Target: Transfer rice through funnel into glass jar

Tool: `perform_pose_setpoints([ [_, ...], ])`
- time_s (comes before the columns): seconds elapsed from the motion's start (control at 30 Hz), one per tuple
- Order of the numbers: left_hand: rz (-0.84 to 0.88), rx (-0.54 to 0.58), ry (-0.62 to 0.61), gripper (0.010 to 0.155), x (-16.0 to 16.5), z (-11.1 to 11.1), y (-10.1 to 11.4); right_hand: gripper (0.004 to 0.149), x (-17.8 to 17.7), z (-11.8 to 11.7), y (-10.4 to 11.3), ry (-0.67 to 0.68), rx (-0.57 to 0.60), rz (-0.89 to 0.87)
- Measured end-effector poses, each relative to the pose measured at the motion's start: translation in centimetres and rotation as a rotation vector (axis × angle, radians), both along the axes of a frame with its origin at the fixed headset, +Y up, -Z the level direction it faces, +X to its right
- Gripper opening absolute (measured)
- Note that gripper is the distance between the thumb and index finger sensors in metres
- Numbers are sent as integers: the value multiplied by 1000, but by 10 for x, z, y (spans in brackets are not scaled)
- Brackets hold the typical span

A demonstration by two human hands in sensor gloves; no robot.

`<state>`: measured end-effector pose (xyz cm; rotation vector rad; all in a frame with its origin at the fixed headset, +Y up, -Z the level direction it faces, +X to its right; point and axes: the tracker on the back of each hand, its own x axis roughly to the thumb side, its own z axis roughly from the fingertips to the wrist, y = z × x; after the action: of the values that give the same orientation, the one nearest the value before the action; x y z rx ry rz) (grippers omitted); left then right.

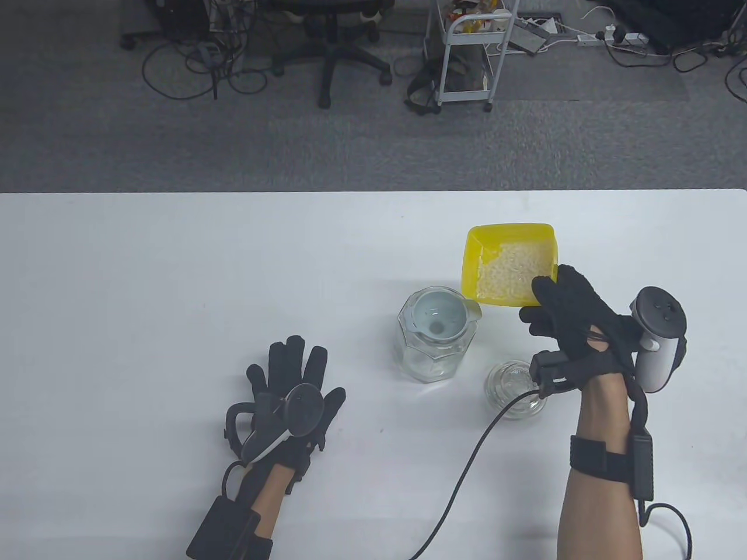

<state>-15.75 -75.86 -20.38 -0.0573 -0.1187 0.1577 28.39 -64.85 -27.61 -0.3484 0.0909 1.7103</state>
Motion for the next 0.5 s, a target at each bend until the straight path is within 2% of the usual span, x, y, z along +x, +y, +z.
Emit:
perform_pose_setpoints([
  [0.23, 1, 3, -4, 79, 1, 0, 0, 86, -10, 1, 15, 33, 74, 136],
  [0.5, 2, 4, -5, 79, 1, 0, 0, 87, -15, 2, 23, 49, 150, 186],
])
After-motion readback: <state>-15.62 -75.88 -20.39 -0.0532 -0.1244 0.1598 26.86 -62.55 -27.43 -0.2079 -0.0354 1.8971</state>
